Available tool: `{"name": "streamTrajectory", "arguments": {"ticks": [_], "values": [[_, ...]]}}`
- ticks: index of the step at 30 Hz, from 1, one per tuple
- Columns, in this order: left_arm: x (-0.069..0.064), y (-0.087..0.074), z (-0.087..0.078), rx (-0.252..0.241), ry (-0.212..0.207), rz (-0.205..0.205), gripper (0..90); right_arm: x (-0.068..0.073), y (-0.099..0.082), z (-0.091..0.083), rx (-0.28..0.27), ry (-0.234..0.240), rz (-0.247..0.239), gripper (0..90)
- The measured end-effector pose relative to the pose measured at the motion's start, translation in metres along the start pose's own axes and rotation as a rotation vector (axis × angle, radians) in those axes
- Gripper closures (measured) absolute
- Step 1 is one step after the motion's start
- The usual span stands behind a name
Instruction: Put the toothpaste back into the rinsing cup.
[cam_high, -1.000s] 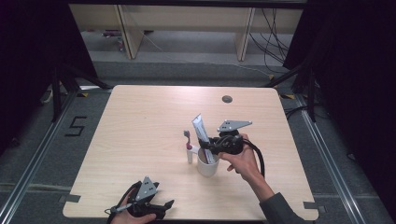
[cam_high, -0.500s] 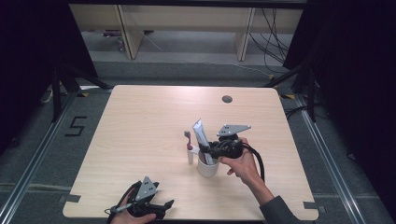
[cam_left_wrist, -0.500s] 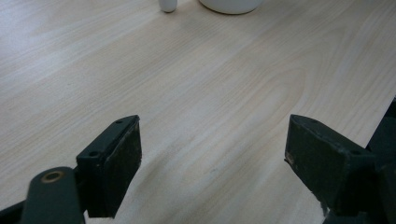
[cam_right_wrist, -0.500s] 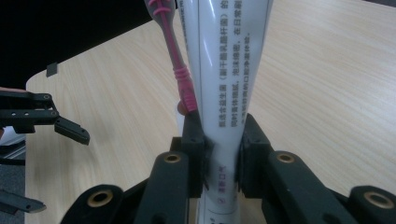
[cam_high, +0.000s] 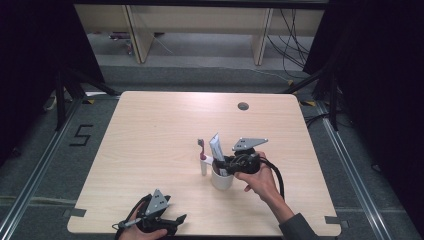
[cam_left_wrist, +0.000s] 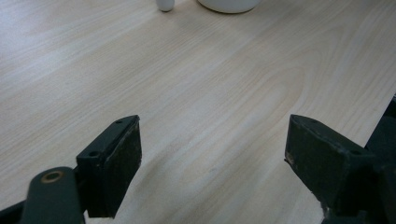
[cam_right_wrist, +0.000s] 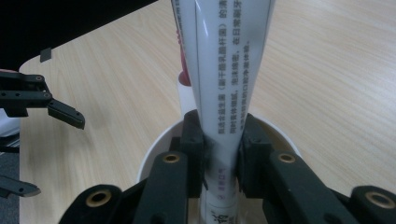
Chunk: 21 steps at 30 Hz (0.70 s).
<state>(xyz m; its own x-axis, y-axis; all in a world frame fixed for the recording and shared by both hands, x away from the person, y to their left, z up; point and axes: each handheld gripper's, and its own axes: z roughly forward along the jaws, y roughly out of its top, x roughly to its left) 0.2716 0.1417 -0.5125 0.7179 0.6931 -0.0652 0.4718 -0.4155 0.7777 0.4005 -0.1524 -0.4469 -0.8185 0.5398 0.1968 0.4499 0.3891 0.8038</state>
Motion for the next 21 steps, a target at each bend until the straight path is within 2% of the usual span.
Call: {"name": "streamTrajectory", "arguments": {"ticks": [2, 4, 7, 11, 16, 21], "values": [[0.0007, 0.0001, -0.0007, 0.011, 0.001, 0.008, 18.2, -0.0012, -0.0008, -0.0005, -0.006, 0.002, -0.02, 75.1], [-0.0001, -0.0003, 0.0003, -0.004, -0.001, -0.002, 18.2, -0.001, -0.0008, -0.0008, -0.006, 0.001, -0.02, 74.7], [0.0008, 0.0002, -0.0006, 0.012, 0.001, 0.009, 18.2, 0.0008, -0.0004, -0.0022, -0.022, 0.002, -0.02, 72.0], [0.0008, 0.0, -0.0007, 0.012, 0.0, 0.01, 18.2, 0.002, -0.0003, -0.0039, -0.029, 0.0, -0.017, 69.6], [-0.0001, -0.0002, 0.0, 0.006, -0.002, 0.002, 18.2, 0.0036, 0.0, -0.0044, -0.034, 0.002, -0.001, 62.5], [0.0003, -0.0002, -0.0003, 0.008, -0.003, 0.008, 18.2, 0.0034, 0.0006, -0.0073, -0.044, -0.005, -0.008, 60.9]]}}
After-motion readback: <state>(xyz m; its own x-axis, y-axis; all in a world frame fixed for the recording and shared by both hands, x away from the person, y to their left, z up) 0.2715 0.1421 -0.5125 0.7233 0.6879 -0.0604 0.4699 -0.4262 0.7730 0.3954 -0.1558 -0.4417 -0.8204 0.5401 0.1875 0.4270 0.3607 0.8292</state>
